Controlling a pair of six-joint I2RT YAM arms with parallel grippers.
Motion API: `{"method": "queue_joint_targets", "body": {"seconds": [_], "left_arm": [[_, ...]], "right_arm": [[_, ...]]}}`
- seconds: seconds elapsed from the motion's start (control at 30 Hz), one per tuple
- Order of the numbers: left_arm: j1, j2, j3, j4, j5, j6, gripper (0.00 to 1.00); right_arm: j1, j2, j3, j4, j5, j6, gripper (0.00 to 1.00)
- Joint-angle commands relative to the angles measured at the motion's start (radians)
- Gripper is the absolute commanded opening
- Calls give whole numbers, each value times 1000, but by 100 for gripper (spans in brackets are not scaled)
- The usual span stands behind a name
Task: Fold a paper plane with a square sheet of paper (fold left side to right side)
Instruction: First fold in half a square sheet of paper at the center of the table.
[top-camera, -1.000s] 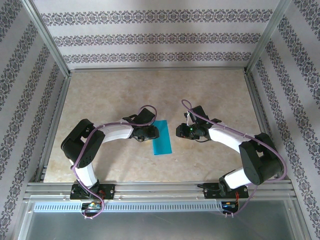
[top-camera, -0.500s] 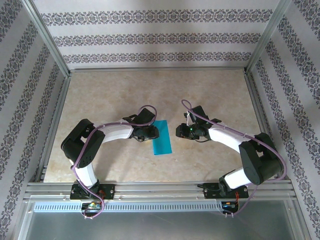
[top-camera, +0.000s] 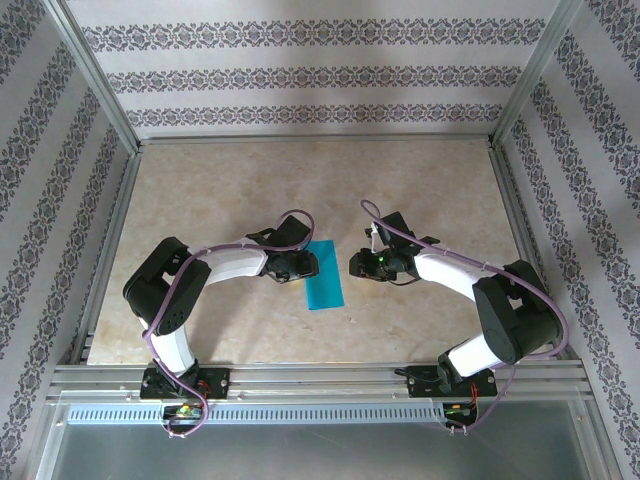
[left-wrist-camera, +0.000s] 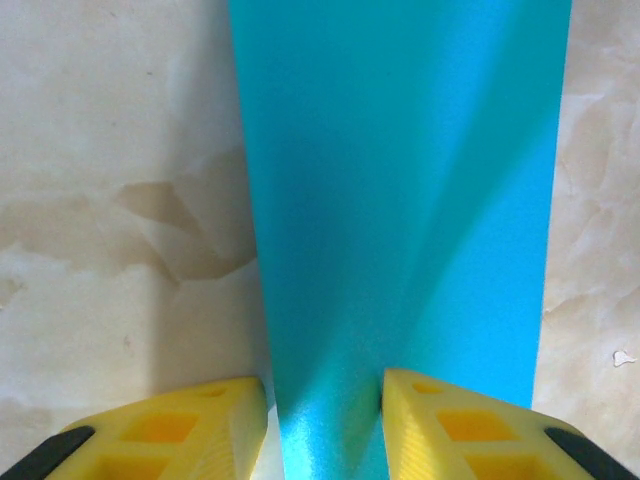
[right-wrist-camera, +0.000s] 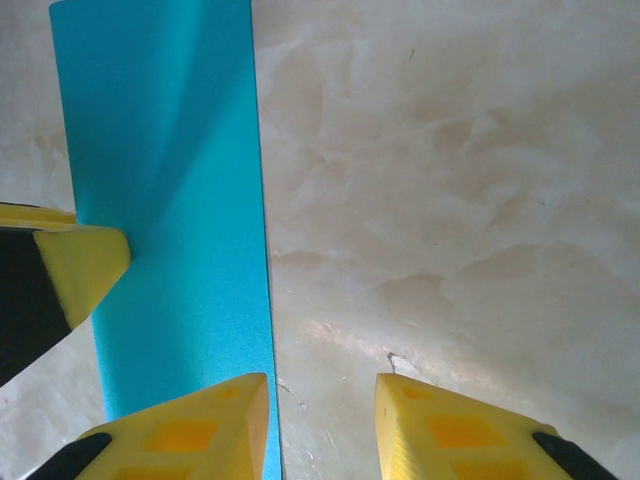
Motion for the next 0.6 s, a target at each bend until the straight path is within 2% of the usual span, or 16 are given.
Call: {"method": "queue_joint_targets", "body": {"seconds": [0.0,0.13,0.27,0.43,0.57], "left_arm": [[-12,112,-32,9,-52,-9,39],[-12,112,-30,3,-53,-8,39],[-12,112,-32,3,-52,-8,39],[-12,112,-32,1,-54,-8,39],[-12,114,-31,1,-53,-8,39]], "right_arm": [[13,19,18,39,-60,4,33],[17,57,1,160,-179,66,19],[39,107,13,228,-221,99,6],[62,169,49,238,-214,105,0],[78,210,72,233,-199,106,0]]}}
